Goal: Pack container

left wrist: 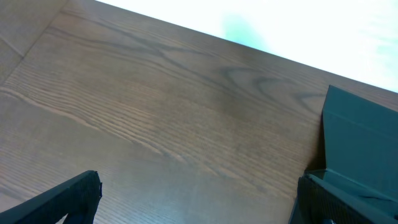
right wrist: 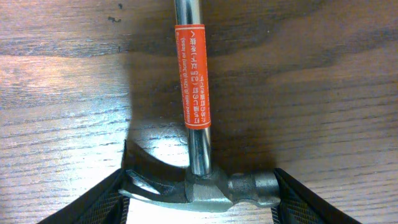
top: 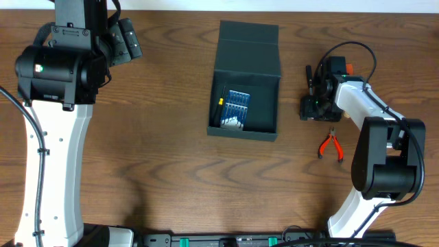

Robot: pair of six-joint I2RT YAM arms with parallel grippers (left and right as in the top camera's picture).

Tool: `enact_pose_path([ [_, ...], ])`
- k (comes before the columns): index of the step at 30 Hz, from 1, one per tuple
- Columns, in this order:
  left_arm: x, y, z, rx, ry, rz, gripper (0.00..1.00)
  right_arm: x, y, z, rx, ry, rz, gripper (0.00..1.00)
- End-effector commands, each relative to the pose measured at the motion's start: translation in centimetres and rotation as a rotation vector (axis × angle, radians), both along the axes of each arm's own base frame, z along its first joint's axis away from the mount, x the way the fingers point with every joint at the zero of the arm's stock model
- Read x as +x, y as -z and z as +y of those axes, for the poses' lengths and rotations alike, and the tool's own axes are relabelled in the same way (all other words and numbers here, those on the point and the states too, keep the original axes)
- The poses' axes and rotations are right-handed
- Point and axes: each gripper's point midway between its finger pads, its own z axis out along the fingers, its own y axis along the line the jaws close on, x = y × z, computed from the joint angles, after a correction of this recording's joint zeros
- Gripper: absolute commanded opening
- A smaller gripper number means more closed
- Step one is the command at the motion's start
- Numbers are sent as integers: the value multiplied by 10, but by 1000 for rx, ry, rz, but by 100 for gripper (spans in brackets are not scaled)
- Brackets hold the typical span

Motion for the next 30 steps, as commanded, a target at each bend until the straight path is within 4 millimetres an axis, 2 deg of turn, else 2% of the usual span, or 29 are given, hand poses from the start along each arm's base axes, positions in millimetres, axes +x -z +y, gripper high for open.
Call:
enact_pose_path([
  [1, -2, -4, 4, 6, -14, -9, 99, -7, 13, 0, 25, 3, 44, 54],
  [11, -2, -4, 4, 6, -15, -9, 99, 9, -10, 0, 27, 2, 24, 46],
  [23, -2, -4, 4, 6, -14, -9, 98, 34, -45, -2, 18, -14, -24, 46],
  [30, -2, -4, 4, 6, -15, -9, 99, 49, -75, -3, 10, -32, -61, 46],
])
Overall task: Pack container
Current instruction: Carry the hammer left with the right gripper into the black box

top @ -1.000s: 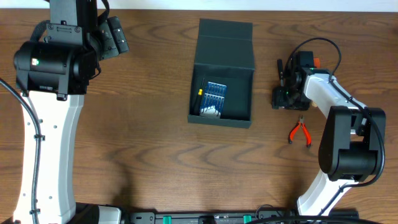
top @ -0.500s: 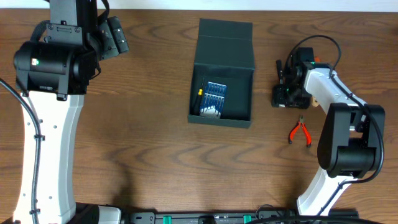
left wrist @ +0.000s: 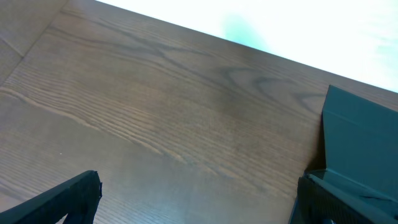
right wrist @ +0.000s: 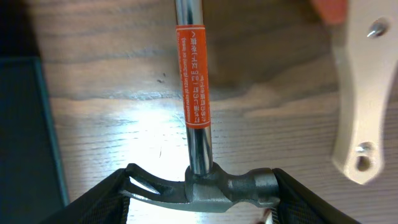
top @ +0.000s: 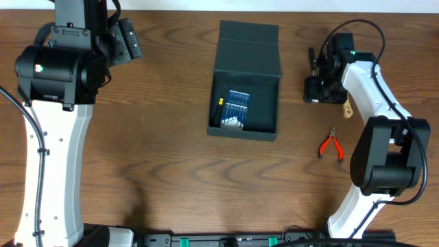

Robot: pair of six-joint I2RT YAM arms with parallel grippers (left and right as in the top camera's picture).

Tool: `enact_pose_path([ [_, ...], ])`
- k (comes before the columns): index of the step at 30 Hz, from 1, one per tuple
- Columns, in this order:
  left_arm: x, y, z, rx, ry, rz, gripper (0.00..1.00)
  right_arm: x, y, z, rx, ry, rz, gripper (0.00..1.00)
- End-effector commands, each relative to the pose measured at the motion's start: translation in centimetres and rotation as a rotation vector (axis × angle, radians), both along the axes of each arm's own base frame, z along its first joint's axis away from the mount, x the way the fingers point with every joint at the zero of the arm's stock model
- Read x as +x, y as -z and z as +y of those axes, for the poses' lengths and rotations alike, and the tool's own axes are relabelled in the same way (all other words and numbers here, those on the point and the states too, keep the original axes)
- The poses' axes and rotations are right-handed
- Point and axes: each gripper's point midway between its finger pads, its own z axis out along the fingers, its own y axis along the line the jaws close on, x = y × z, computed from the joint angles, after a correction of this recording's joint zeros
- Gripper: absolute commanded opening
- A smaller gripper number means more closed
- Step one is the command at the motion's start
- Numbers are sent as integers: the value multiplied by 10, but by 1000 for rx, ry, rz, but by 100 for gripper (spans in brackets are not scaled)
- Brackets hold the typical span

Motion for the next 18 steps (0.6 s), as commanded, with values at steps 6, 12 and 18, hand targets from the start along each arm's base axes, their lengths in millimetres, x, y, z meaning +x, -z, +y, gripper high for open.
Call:
enact_pose_path([
  [6, -2, -4, 4, 6, -14, -9, 99, 25, -40, 2, -19, -72, -72, 46],
  [12, -2, -4, 4, 6, -14, -9, 98, 32, -67, 25, -24, -152, -104, 45],
  [18, -2, -4, 4, 6, -14, -9, 99, 32, -85, 66, -25, -267, -122, 46],
])
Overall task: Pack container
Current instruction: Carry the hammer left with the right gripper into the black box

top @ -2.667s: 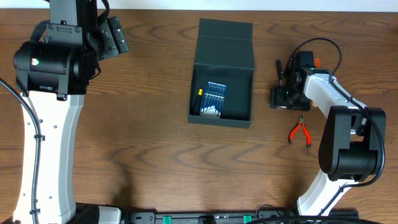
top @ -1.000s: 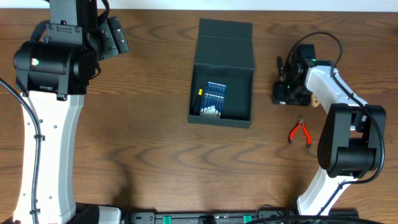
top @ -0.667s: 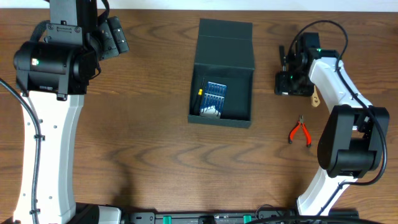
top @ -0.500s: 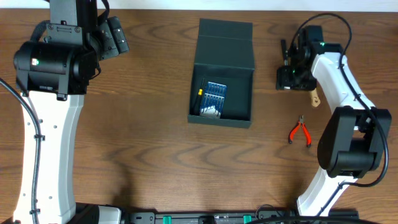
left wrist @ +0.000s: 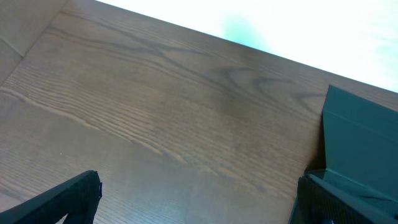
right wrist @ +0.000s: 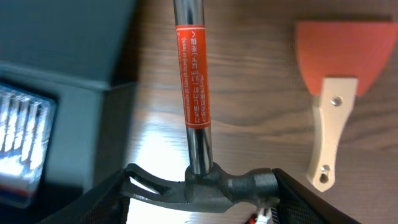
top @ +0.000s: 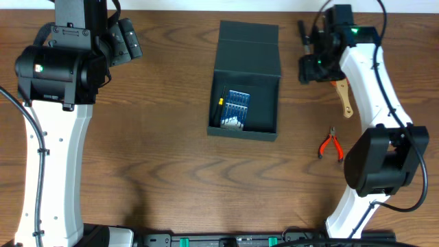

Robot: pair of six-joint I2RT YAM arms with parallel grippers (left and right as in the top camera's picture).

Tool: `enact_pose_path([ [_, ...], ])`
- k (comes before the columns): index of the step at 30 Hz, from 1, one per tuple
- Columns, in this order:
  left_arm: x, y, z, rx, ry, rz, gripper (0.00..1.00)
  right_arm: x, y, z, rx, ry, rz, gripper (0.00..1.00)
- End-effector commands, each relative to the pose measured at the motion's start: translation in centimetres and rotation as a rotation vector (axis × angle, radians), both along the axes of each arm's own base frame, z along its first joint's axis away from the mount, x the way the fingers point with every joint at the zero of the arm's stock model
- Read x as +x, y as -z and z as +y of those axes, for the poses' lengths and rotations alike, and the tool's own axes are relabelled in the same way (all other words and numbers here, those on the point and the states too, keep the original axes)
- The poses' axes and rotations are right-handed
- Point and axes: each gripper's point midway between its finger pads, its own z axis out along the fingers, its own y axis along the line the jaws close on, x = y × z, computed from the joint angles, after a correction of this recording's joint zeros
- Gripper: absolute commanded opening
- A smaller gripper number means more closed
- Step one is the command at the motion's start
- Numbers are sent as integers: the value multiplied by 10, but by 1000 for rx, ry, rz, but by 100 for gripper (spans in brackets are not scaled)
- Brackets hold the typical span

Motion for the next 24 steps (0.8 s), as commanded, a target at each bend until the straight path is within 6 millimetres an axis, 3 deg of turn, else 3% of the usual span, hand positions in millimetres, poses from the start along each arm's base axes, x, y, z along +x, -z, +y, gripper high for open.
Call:
enact_pose_path([
  [1, -2, -4, 4, 6, -14, -9, 98, 4, -12, 31, -7, -102, -27, 46],
  [10, -2, -4, 4, 6, -14, -9, 99, -21, -14, 105, -29, -336, -1, 47],
  [15, -2, -4, 4, 6, -14, -9, 99, -37, -13, 135, -31, -412, 15, 47],
  [19, -2, -4, 4, 6, -14, -9, 98, -51, -11, 148, -38, -453, 46, 47],
  [24, -2, -4, 4, 6, -14, -9, 99, -64, -9, 148, -49, -466, 93, 45],
])
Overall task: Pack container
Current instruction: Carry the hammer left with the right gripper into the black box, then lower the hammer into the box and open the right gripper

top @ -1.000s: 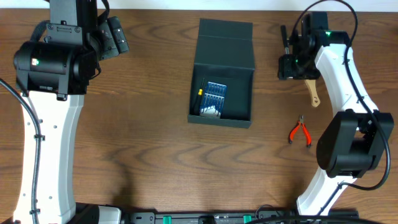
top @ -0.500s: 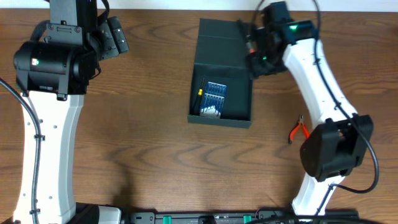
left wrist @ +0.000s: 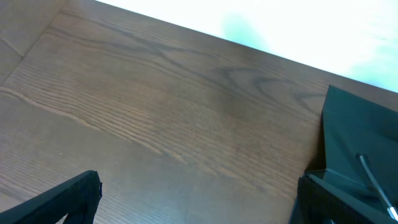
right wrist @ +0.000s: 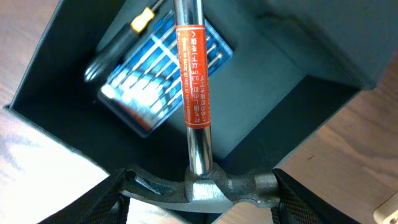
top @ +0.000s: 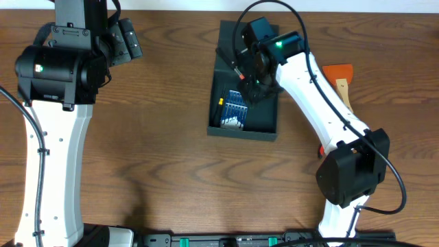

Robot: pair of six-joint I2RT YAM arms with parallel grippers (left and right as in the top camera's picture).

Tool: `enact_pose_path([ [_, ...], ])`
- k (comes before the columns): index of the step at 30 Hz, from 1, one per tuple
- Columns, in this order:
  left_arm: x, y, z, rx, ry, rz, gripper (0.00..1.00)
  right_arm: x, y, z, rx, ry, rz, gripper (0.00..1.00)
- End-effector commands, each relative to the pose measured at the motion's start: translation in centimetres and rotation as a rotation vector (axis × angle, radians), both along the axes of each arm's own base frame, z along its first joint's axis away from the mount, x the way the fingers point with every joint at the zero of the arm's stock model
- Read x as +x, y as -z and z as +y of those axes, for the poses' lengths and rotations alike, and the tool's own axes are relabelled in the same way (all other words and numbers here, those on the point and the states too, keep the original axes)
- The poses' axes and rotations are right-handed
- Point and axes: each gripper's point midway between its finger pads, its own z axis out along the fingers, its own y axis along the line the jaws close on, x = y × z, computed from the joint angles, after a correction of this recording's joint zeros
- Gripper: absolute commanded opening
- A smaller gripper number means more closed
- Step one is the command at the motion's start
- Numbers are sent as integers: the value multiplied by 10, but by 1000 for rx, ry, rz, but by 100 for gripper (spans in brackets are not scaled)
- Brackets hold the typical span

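Observation:
The dark open box [top: 269,122] stands mid-table with its lid [top: 250,46] folded back. Inside lie a blue screwdriver set [right wrist: 163,79] and a yellow-and-black screwdriver [right wrist: 127,36]. My right gripper [right wrist: 199,194] is shut on the head of a hammer [right wrist: 195,87] with a chrome shaft and an orange label, held above the box's interior. In the overhead view that gripper [top: 255,74] is over the box's upper part. My left gripper [left wrist: 199,202] hangs open over bare table at the far left, the box [left wrist: 357,134] at its right.
An orange scraper [top: 339,81] with a wooden handle lies right of the box. Red-handled pliers [top: 320,149] peek out from under my right arm. The left arm's column [top: 55,137] stands along the table's left side.
My right gripper, with the hammer in it, has moved left from beside the box's lid to above the box's interior. The left arm has not moved.
My right gripper was shut on the hammer's head low over the table right of the box. Then it held the hammer higher, with the scraper uncovered beneath. Then it was up near the lid's right edge, and now it is over the box.

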Motion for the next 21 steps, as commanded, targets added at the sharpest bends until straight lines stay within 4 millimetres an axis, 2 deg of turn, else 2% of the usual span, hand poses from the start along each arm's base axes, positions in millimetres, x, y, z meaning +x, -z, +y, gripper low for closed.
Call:
enact_pose_path([
  [1, -2, -4, 4, 6, -15, -9, 99, 0, -3, 1, -8, -17, 0, 45],
  [21, -2, -4, 4, 6, -15, -9, 99, -36, 28, -17, -81, 3, 156, 45],
])
